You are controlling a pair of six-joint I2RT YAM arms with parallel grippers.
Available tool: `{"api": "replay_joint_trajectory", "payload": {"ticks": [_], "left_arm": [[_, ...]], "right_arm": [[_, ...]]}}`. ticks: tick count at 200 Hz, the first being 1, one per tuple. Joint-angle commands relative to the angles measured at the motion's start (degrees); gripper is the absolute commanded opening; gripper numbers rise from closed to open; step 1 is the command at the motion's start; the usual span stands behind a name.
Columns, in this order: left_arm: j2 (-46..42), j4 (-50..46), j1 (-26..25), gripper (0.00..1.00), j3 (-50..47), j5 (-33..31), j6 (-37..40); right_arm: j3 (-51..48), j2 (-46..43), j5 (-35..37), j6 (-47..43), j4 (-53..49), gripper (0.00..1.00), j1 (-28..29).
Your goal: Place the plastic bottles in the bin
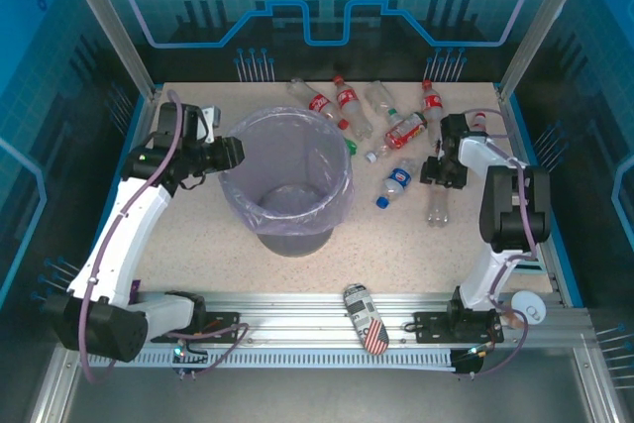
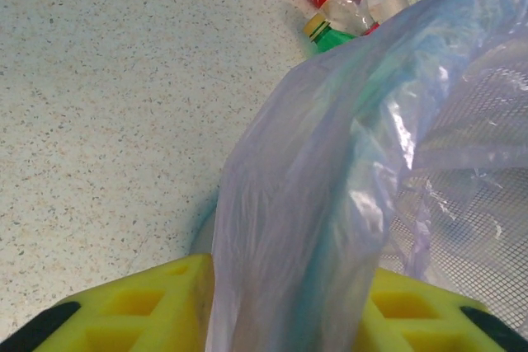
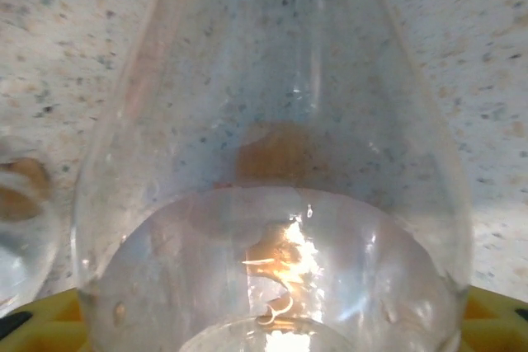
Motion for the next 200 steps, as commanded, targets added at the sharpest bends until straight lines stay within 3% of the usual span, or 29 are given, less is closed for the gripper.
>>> {"api": "replay_joint_trajectory", "payload": {"ticks": [1,30,54,75,110,148,178,200], "left_arm": [[1.3,-1.1,-0.2,0.38,2.2,-0.7,1.7],[2.6,-0.1,0.1,0.34,3.1,0.5,1.8],[3.6,0.2,0.7,0.3,4.2,1.3,2.1],[4.1,0.8,1.0,0.26,4.6,1.7,2.5],[5.1,1.1,1.3,0.21,5.3,2.1,3.1],[5.7,1.5,1.3,0.2,5.6,2.7,3.3],[6.0,1.3,1.2,0.19,5.8,3.0,3.4],[5.7,0.8,1.3,0.31,5.5,3.5,3.4]], "right_arm": [[-0.3,-6.4,0.9,-0.7,-2.4,0.58,-0.7],[0.3,-14.4,-2.5,-1.2,-4.8,0.57,-0.8],[1.2,-23.2,-11.0,-1.4,-4.2,0.55,0.2],[3.5,-30.4,-18.5,-0.5,-1.1,0.55,3.4],[12.6,-35.4,-20.0,1.3,2.3,0.52,12.3],[20.8,-32.7,-25.1,3.3,10.5,0.51,23.1],[29.4,-24.2,-27.6,2.1,11.3,0.51,32.7],[35.7,-16.6,-28.8,0.2,8.6,0.51,38.6]]}}
